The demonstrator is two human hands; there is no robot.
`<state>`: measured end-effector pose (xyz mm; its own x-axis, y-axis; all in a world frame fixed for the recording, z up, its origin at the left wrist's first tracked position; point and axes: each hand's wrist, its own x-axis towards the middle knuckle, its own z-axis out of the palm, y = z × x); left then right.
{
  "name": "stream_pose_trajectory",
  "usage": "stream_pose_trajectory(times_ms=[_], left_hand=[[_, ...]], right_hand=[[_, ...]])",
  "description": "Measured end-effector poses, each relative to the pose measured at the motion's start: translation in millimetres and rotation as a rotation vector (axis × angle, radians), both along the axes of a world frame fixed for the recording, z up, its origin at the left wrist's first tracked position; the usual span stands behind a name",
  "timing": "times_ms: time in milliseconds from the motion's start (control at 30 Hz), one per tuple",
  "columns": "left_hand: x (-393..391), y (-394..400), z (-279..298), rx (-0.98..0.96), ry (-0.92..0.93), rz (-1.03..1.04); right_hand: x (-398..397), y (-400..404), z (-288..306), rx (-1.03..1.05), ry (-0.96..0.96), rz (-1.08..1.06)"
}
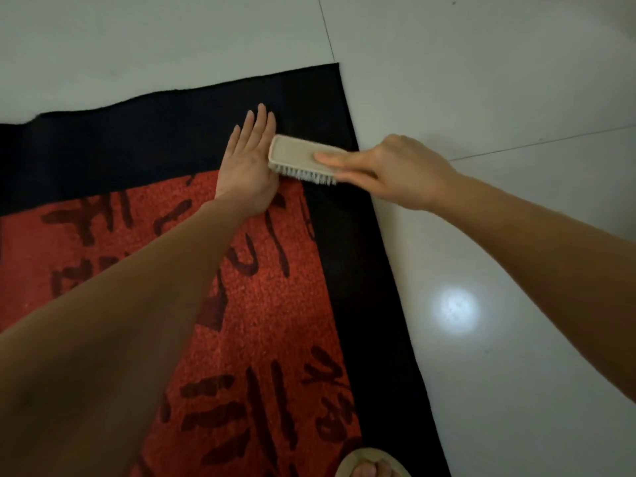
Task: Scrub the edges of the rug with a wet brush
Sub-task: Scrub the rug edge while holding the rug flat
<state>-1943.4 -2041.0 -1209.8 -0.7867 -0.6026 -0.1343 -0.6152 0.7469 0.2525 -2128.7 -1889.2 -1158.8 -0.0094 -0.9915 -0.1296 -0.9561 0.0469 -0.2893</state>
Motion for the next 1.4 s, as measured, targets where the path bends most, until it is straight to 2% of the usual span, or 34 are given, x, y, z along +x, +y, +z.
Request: stream_pose_trajectory(times_ms=[167,233,333,400,500,600,633,733,800,900,933,1000,1067,1100,1167,1233,1300,1400], left_hand=[[-6,-4,-6,-0.099,-0.014,0.035],[-6,-4,-6,-0.106,-0.012,0.038],[-7,-5,-5,-0.115,-0.027,0.028],[-7,-4,-6,-0.117,-0.039,0.038],[-7,-2,-7,-0.131,-0.057,0.066],[-8,-4,-9,-0.145,-0.052,0.059],[-9,-3,-8,-0.143,-0.054,0.053],[-7,0,-7,-0.141,-0.052,0.058],[-5,-3,-8,-0.138,-0.052,0.062],[-7,-7,-5,-0.068,-0.058,0.032],[-9,-10,0,-0.027,-0.067,-0.006],[6,-14,6,0.006,-0.075,-0.013],[32,-28,11,-0.037,-0.028,0.087],[48,-31,12,-0.076,0.001,0.171],[95,-40,6,-0.155,0.015,0.310],[127,-44,1,-0.094,-0.078,0.329],[138,-43,0,-0.029,-0.152,0.304],[132,-53,8,0.057,-0.161,0.272]], right_hand=[[-19,-17,-7,0.049,0.020,-0.047],[-33,-55,-8,0.009,0.045,-0.138],[-46,-106,0,-0.096,0.192,-0.315],[-35,-110,3,-0.154,0.149,-0.313],[-14,-81,-7,-0.076,0.022,-0.208],[-35,-107,-5,-0.077,0.134,-0.438],[-40,-114,-2,-0.092,0.111,-0.516],[-23,-105,-6,-0.204,-0.067,-0.451],[5,-74,-17,-0.153,-0.098,-0.363],[-3,-82,-26,-0.115,0.090,-0.526],[-6,-94,-18,-0.082,0.108,-0.604],[7,-116,-1,-0.143,0.015,-0.652],[43,-117,4,-0.272,-0.110,-0.563],[68,-106,3,-0.255,-0.141,-0.457],[114,-79,0,-0.097,-0.131,-0.182],[112,-77,-6,0.014,-0.019,-0.080],[88,-109,-11,-0.014,0.082,-0.220],[80,-157,4,-0.080,0.153,-0.384]])
